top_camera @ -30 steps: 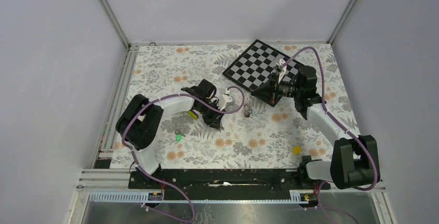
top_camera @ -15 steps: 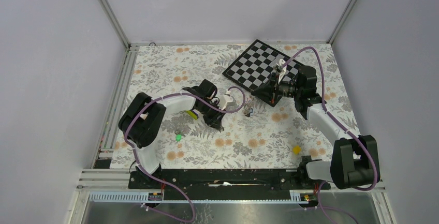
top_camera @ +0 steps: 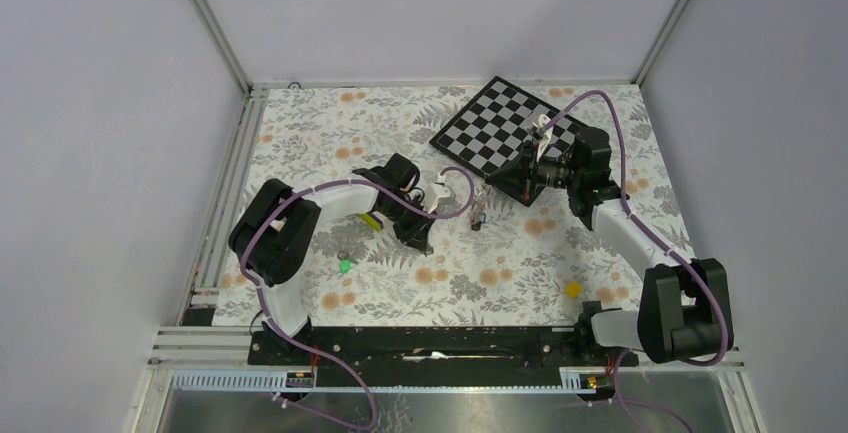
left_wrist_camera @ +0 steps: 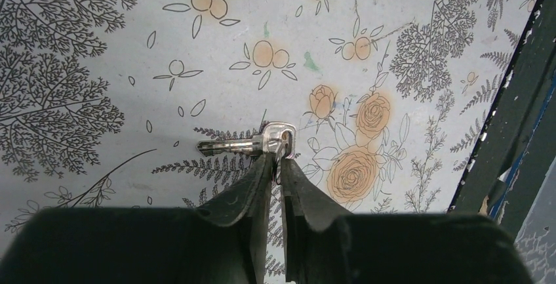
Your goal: Put the keys on the keyring
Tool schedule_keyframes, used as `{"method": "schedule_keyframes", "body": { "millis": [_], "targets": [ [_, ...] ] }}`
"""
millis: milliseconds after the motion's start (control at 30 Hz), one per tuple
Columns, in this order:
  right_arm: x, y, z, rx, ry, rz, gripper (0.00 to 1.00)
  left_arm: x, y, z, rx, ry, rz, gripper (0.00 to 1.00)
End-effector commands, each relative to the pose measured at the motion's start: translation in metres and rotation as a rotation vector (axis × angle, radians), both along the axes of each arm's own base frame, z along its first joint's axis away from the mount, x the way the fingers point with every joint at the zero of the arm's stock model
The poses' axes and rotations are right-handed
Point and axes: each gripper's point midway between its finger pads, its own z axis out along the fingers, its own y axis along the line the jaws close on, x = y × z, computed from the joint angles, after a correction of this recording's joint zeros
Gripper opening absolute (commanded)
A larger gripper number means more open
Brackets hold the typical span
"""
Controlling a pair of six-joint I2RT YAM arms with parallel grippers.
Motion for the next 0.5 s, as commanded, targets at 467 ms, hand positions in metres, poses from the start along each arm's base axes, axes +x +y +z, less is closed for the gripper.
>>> {"method": "schedule_keyframes", "body": {
  "millis": [467],
  "targets": [
    [0.0073, -0.0013, 0.0078, -0.001, -0.045, -0.004, 0.0, 0.002, -0.0108, 0.0063, -0.04, 0.0, -0.031, 0.07]
  ]
}}
